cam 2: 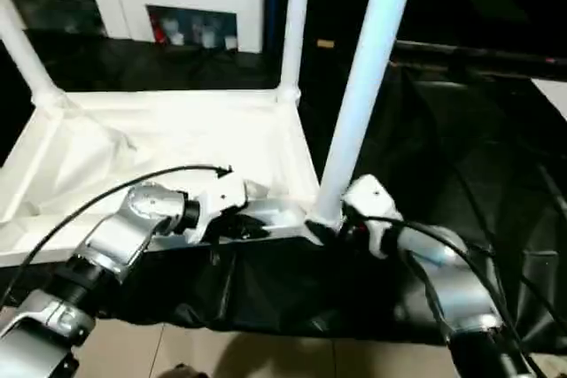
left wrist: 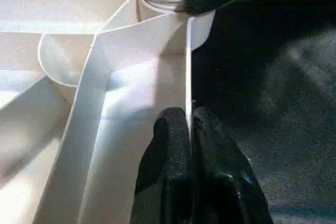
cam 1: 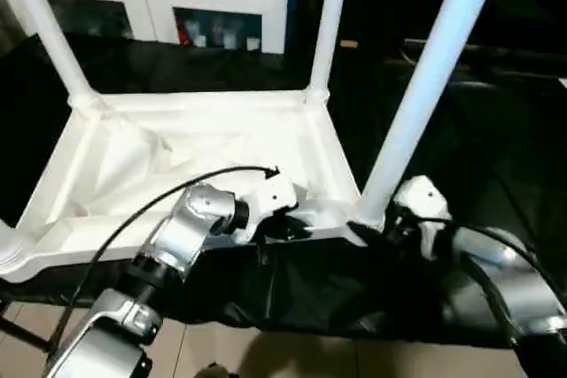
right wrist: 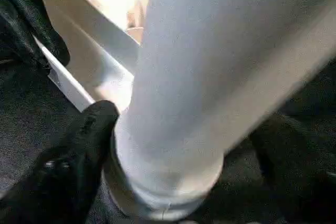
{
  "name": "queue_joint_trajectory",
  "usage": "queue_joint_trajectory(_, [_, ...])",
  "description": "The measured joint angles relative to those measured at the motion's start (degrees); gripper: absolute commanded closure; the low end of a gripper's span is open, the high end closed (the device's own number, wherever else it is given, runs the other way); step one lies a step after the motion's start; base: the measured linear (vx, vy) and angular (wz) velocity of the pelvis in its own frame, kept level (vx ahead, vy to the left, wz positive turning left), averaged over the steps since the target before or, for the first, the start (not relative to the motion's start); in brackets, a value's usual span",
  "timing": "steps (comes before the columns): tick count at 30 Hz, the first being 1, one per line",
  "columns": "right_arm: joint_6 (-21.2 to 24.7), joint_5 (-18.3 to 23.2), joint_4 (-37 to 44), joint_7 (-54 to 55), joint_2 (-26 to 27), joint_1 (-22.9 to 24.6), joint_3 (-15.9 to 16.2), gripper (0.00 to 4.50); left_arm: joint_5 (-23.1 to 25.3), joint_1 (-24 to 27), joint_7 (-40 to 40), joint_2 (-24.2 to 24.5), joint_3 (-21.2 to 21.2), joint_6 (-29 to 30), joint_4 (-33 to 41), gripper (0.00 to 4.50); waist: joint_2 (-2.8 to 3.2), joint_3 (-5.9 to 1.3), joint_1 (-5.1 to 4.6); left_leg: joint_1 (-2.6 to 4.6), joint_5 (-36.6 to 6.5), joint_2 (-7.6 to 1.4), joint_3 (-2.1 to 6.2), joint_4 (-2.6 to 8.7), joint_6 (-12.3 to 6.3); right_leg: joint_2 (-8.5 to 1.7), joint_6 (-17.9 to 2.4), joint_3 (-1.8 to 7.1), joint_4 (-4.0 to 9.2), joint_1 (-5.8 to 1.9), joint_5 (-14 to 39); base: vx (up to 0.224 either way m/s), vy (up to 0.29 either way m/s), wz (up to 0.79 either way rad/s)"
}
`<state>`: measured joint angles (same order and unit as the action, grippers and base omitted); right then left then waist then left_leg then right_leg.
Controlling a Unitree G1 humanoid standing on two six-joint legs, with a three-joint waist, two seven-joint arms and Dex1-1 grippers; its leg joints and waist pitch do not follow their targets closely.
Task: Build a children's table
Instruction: Rotate leg to tighten
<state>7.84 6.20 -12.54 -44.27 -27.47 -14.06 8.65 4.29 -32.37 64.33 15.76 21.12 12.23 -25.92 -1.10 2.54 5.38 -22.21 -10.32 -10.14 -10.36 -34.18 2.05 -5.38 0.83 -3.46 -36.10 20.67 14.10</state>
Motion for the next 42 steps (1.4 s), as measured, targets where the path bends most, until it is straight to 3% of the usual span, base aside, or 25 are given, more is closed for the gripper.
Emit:
queue_joint_trajectory(5, [-1.98, -0.17, -2.83, -1.12, 0.33, -1.37, 0.87, 0.78, -0.17, 0.09, 0.0, 0.38, -0.05, -0.11, 0.01, 4.5, -0.01, -0.01, -0.19, 0.03, 0.01, 0.0, -0.01, 0.0, 0.01, 0.0, -0.01, 0.02, -0.03, 0.0, -0.01, 0.0, 0.0, 0.0])
queue_joint_trajectory(14, [-4.12, 0.2, -6.37, -3.2, 1.62, -2.8, 1.05, 1.62, -0.35, 0.14, 0.0, 1.05, -0.23, 0.15, -0.05, 4.5, -0.12, -0.07, -0.34, 0.07, 0.01, -0.01, -0.01, 0.0, 0.02, 0.01, -0.06, 0.03, -0.06, 0.0, -0.04, 0.0, 0.0, 0.0])
queue_joint_trajectory(21, [-4.15, 0.46, -6.95, -1.09, 4.09, -2.22, -0.41, 1.77, -0.42, -0.15, -1.43, 0.18, -1.19, 1.91, -0.53, 4.5, -0.12, -0.04, -0.51, 0.15, -0.01, -0.02, -0.01, 0.02, 0.05, 0.02, -0.2, 0.07, -0.05, 0.03, -0.13, 0.0, 0.0, 0.0])
queue_joint_trajectory(26, [-1.53, 0.41, -5.33, 10.1, 10.16, 0.47, -4.64, 1.78, 1.21, -1.39, -7.76, -4.3, -1.41, 4.7, -1.71, 4.5, -0.14, 0.05, -0.35, 0.16, -0.01, 0.08, -0.05, 0.05, 0.05, 0.01, -0.31, 0.25, 0.08, 0.03, -0.2, 0.0, 0.0, 0.0])
queue_joint_trajectory(30, [0.9, -1.31, -4.55, 23.94, 17.62, 0.57, -8.21, 1.78, 3.45, -1.74, -14.1, -9.08, -1.63, 7.14, -2.55, 4.5, 0.28, 0.03, -0.45, 0.29, -0.02, 0.27, -0.14, 0.43, 0.05, 0.02, -0.31, 0.55, 0.46, 0.09, -0.2, 0.0, 0.0, 0.0])
queue_joint_trajectory(36, [1.11, -4.31, -5.51, 30.53, 20.58, -0.86, -8.8, 1.78, 4.45, -2.13, -16.78, -10.76, -1.36, 5.72, -4.17, 4.5, 0.61, 0.08, -0.39, 0.82, -0.02, 0.47, -0.47, 1.32, 0.05, 0.07, 0.19, 0.97, 1.25, 0.09, -0.25, 0.0, 0.0, 0.0])
queue_joint_trajectory(37, [0.91, -4.29, -5.51, 30.52, 20.58, -0.85, -8.8, 1.26, 4.45, -2.14, -16.57, -10.61, -1.33, 5.44, -4.16, 4.5, 0.61, 0.1, -0.39, 0.83, -0.02, 0.47, -0.53, 1.38, 0.05, 0.07, 0.21, 1.01, 1.25, 0.12, -0.25, 0.0, 0.0, 0.0])
queue_joint_trajectory(42, [1.19, -2.12, -2.38, 24.63, 18.2, 1.1, -8.49, 0.83, 3.91, -2.11, -12.96, -8.64, -1.33, 3.43, -3.65, 4.5, 0.54, 0.16, -0.26, 0.73, 0.02, 0.44, -0.76, 1.74, 0.11, 0.07, 0.51, 1.11, 1.25, 0.14, -0.5, 0.0, 0.0, 0.0])
